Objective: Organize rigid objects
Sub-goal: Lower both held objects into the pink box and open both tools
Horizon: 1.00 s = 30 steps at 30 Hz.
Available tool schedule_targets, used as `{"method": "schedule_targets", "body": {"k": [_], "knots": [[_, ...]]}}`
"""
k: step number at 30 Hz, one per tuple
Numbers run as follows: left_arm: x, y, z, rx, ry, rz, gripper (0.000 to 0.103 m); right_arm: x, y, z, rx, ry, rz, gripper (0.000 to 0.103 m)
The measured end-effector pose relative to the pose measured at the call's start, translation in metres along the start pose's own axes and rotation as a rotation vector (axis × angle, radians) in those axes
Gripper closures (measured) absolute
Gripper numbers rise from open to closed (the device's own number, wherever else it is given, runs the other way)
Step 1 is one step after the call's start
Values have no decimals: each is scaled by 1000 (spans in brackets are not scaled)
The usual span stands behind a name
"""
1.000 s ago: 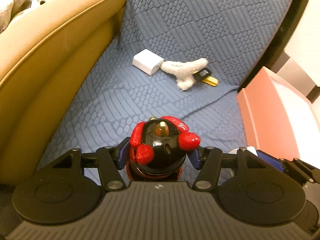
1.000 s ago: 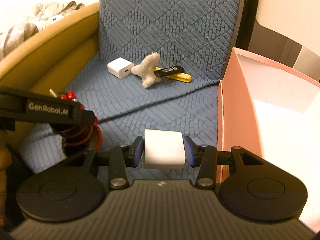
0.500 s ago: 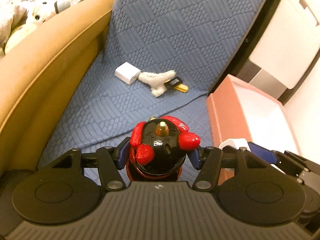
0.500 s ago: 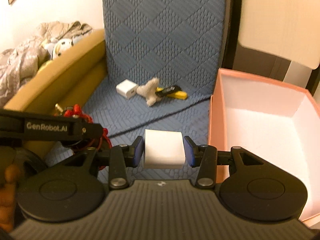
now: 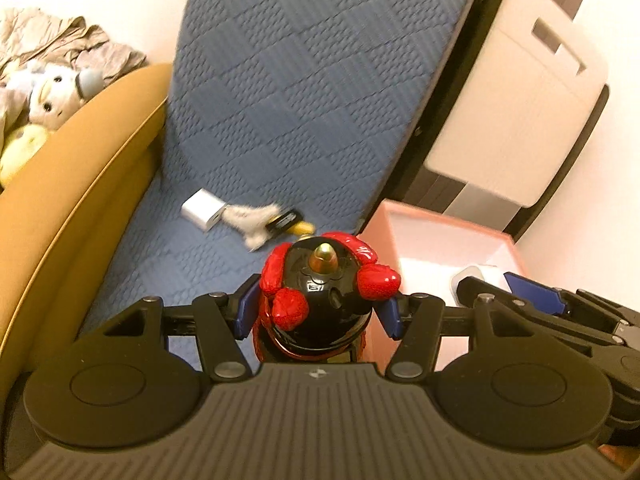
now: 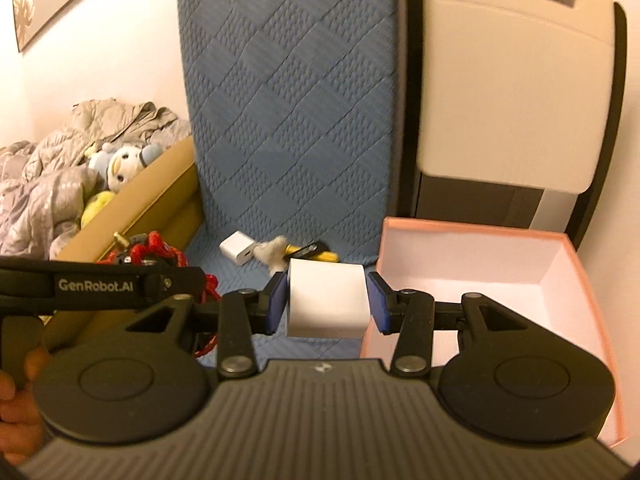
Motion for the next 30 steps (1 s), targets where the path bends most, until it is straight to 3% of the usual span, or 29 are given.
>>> {"method": "schedule_targets", "body": {"k": [14, 22, 30], "knots": [[24, 5, 86, -60, -69, 59, 39, 36, 38, 67, -46, -43, 74, 57], [12, -34, 130, -71, -116, 16, 39, 12, 30, 119, -87, -95, 33, 57], [-18, -93, 158, -47, -148, -77, 39, -35, -3, 166, -112, -145, -77, 57]]}}
Point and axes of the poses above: each gripper's, at about its wrist camera, not at the fingertips, and y roughly against the way its jaws point, z to its right, x to its top, the point moved 6 cm from there along -y, roughly the way its jaws point, and after that the axes turned 5 degrees about -z, right-handed, at the moved point
